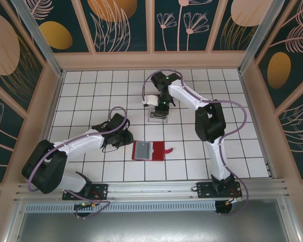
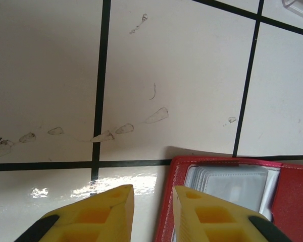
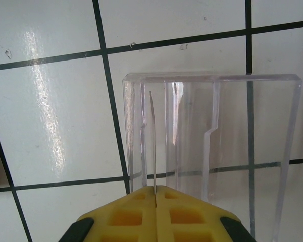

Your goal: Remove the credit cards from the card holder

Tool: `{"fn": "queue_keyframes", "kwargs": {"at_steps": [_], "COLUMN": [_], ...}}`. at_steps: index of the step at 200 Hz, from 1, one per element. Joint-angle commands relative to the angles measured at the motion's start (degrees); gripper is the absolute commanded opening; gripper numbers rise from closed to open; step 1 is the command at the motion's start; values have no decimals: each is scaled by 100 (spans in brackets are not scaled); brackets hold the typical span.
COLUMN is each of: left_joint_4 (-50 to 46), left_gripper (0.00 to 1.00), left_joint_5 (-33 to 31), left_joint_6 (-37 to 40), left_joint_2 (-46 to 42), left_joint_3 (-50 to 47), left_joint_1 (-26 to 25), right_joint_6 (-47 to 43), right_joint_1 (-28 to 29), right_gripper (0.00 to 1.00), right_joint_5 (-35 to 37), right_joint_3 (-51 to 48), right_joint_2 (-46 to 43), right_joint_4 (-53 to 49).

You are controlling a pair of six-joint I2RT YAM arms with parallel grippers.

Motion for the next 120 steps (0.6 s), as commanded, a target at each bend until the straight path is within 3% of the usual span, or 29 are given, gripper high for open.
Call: {"fn": "queue_keyframes", "kwargs": {"at_steps": [1, 50, 120], "left_joint_4": [-9, -4, -28], "left_gripper": [27, 27, 27], "left_joint_5": [51, 41, 28], "left_joint_6": [15, -2, 24], "left_joint_2": [-59, -115, -116], "left_joint_3": [-114, -153, -115], "left_joint_1": [37, 40, 33], "right_joint_6": [-19, 52, 91], "right_joint_1": [-17, -10, 23], "right_gripper": [11, 28, 32], "right_joint_5": [-80, 81, 678], "right_joint_3": [15, 188, -89], "right_joint_2": [162, 178, -209], "right_joint_4": [-47, 48, 667]}}
